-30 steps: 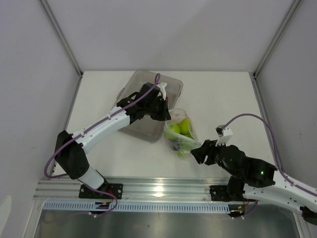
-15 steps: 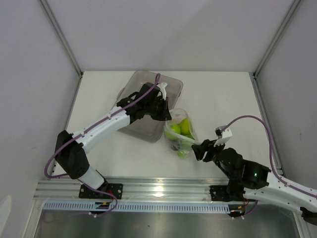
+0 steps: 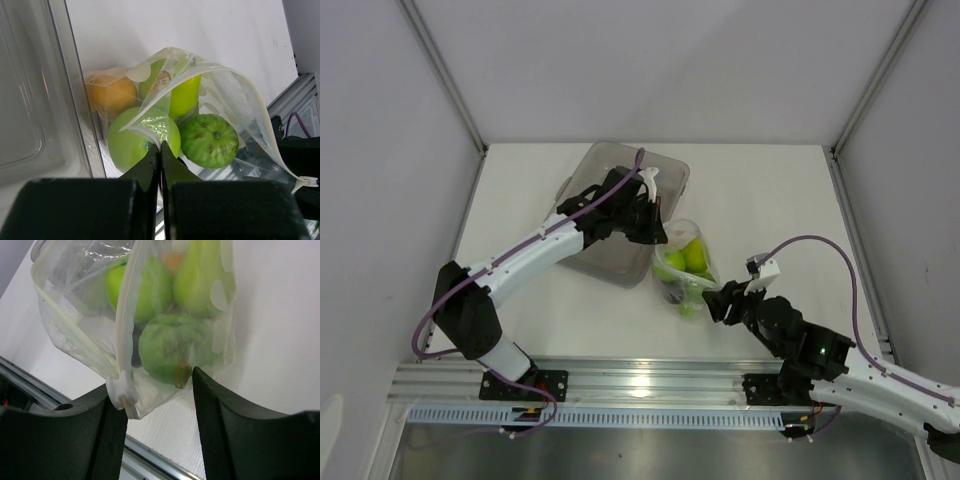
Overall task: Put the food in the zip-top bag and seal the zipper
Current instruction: Zip the zipper food storage bag at the center of the board.
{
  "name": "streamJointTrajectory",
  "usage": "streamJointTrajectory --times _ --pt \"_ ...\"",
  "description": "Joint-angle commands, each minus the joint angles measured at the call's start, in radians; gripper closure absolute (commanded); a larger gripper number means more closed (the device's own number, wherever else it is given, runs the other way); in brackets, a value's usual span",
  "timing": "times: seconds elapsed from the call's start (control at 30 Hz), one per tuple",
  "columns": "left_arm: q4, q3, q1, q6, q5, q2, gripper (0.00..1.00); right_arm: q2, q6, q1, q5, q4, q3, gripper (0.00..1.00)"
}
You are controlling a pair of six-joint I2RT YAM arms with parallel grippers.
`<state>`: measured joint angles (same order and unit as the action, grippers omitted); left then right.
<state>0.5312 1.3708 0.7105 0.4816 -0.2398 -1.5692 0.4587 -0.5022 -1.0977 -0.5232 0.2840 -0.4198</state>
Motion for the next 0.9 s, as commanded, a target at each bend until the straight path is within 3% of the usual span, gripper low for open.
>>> streamJointTrajectory --times 0.0,0.13,0.27,0.6,0.63,0.67,0.73,0.77,0.83,0.87 --pt "-0.028 0.030 -0.009 0.017 -0.029 -0.005 0.99 0.018 0.027 0.009 0.034 -0.132 0.013 0.48" --pt "-0.030 0.025 -0.013 0.018 -0.033 -0.006 0.99 0.055 0.050 0.033 0.061 -0.175 0.021 0.61" --pt "-0.033 0.016 -0.014 0.023 -0.039 -0.006 0.99 0.020 0.067 0.051 0.061 -0.192 0.035 1.00" --pt "-0.079 -0.045 -0.023 0.023 -0.087 0.032 0.96 -0.133 0.059 0.131 0.169 -0.016 -0.005 1.00" --pt "-0.083 -0.053 -0.025 0.022 -0.095 0.038 0.91 -0.156 0.054 0.133 0.172 -0.006 -0.007 1.00" --pt "-0.083 -0.052 -0.025 0.020 -0.095 0.041 0.69 -0.166 0.051 0.134 0.176 0.003 -0.007 1.00" --pt "-0.094 -0.061 -0.026 0.008 -0.095 0.057 0.55 -0.176 0.039 0.136 0.178 0.032 -0.011 1.00" --pt "-0.118 -0.081 -0.026 -0.001 -0.096 0.081 0.40 -0.175 0.037 0.137 0.184 0.043 -0.016 1.00" --pt "-0.141 -0.099 -0.028 -0.033 -0.087 0.118 0.26 -0.169 0.027 0.139 0.189 0.076 -0.034 1.00" --pt "-0.169 -0.113 -0.028 -0.046 -0.060 0.162 0.14 -0.166 0.024 0.139 0.199 0.093 -0.039 1.00"
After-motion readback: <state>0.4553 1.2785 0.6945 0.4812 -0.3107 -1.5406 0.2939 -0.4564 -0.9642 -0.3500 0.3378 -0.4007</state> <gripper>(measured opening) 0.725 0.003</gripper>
